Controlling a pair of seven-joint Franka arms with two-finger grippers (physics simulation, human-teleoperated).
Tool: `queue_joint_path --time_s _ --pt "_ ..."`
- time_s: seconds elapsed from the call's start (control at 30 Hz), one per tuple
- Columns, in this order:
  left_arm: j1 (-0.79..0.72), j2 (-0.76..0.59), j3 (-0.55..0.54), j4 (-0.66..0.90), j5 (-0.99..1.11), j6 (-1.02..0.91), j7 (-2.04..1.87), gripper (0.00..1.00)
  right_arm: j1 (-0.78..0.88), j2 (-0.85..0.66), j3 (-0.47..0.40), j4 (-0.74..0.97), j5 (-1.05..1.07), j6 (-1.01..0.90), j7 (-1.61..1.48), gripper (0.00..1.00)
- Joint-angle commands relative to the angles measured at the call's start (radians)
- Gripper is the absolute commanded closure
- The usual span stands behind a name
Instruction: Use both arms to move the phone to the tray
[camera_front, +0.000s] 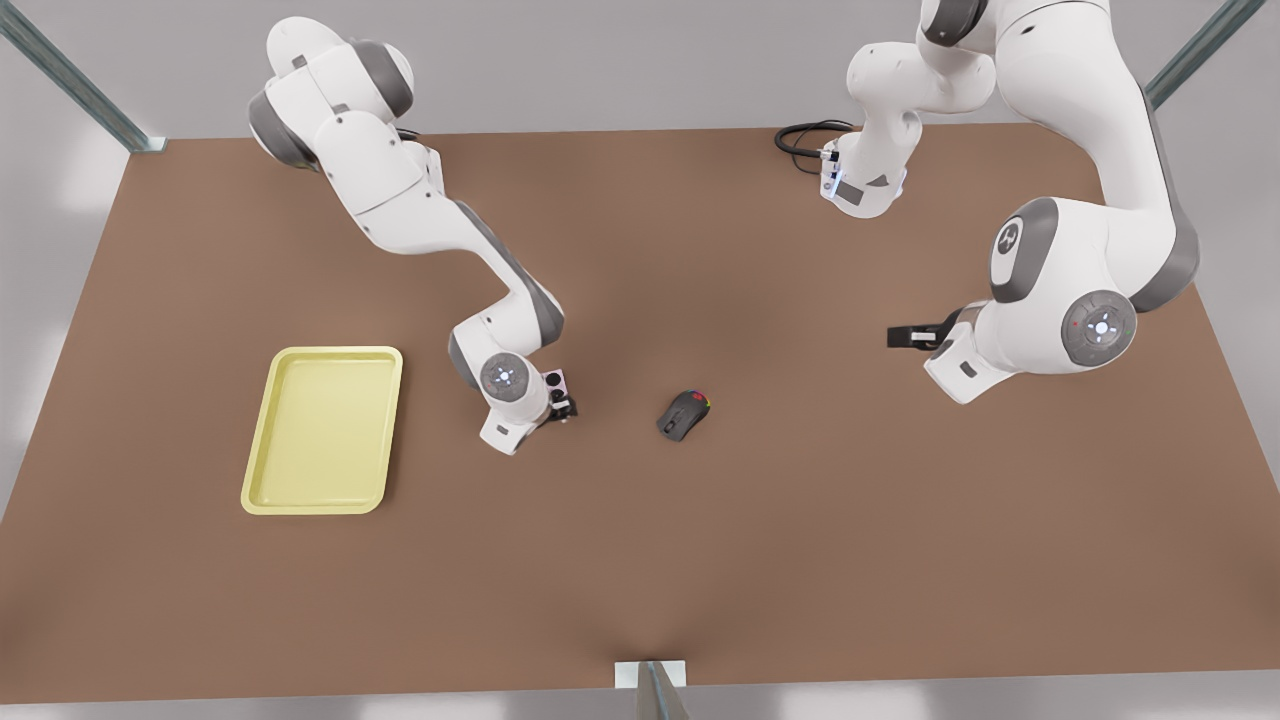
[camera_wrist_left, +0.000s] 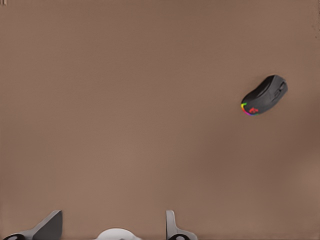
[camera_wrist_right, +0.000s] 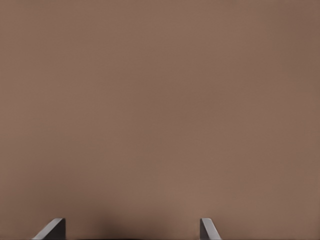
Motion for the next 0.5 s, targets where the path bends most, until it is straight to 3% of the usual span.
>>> queue_joint_path --time_s 0.0,0.47 --pt "0.000 0.006 0.000 0.002 0.000 0.000 0.123 0.00 0.000 0.003 -0.002 -0.001 -0.003 0.020 -0.241 0.00" --pt "0.000 0.008 0.000 0.002 0.001 0.011 0.123 0.00 -0.006 -0.006 0.047 -0.028 -0.006 -0.022 -0.225 0.00"
